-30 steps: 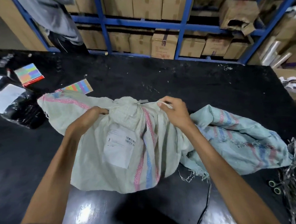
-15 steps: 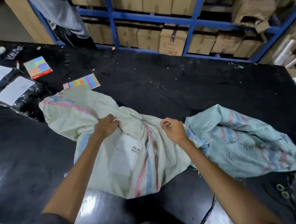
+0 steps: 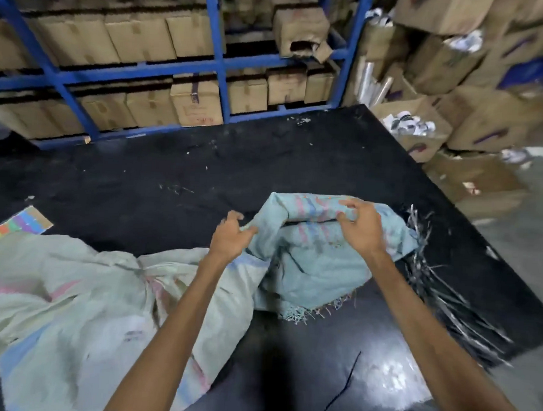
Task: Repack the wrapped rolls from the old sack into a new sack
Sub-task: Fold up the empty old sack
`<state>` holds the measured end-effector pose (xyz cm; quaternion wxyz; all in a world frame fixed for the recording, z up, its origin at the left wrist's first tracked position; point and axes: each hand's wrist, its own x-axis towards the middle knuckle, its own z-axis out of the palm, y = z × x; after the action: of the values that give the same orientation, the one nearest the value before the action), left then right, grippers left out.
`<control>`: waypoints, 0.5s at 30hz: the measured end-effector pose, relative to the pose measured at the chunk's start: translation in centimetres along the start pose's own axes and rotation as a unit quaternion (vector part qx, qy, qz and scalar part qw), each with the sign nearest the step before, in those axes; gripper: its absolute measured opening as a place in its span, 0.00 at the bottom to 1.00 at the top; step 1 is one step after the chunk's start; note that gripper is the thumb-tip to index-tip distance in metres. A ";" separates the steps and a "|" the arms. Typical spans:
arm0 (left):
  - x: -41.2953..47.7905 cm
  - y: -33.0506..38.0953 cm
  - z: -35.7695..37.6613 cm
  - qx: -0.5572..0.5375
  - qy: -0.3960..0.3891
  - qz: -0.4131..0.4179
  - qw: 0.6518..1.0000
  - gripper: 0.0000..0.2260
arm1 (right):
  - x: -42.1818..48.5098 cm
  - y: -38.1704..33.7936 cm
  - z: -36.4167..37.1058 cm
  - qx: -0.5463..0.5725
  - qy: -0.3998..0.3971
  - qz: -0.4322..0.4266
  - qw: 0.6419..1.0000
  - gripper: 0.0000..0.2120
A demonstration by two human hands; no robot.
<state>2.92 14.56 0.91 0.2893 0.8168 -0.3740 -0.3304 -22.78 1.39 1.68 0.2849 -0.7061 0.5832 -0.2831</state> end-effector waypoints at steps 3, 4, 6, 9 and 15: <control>1.5 0.8 4.4 -0.017 0.005 -0.040 0.999 0.23 | 2.2 6.0 -2.1 -0.027 0.024 0.080 0.996 0.20; 2.1 0.9 5.8 -0.019 0.013 -0.048 0.999 0.25 | 3.0 8.0 -2.6 -0.043 0.020 0.105 0.993 0.23; 3.1 0.8 7.8 -0.024 0.026 -0.072 0.997 0.31 | 4.6 11.3 -3.1 -0.084 0.000 0.159 0.984 0.28; 5.0 0.1 10.4 -0.024 0.034 -0.114 0.993 0.39 | 7.1 14.9 -3.6 -0.134 -0.029 0.236 0.962 0.40; 8.6 -1.6 13.1 0.019 0.024 -0.198 0.980 0.46 | 11.1 17.4 -2.0 -0.033 -0.080 0.326 0.941 0.45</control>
<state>-2.00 5.58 -11.07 0.2114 0.8876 -0.2043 -0.3546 -33.98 -12.39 -8.98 0.3839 -0.5068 0.7656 -0.0978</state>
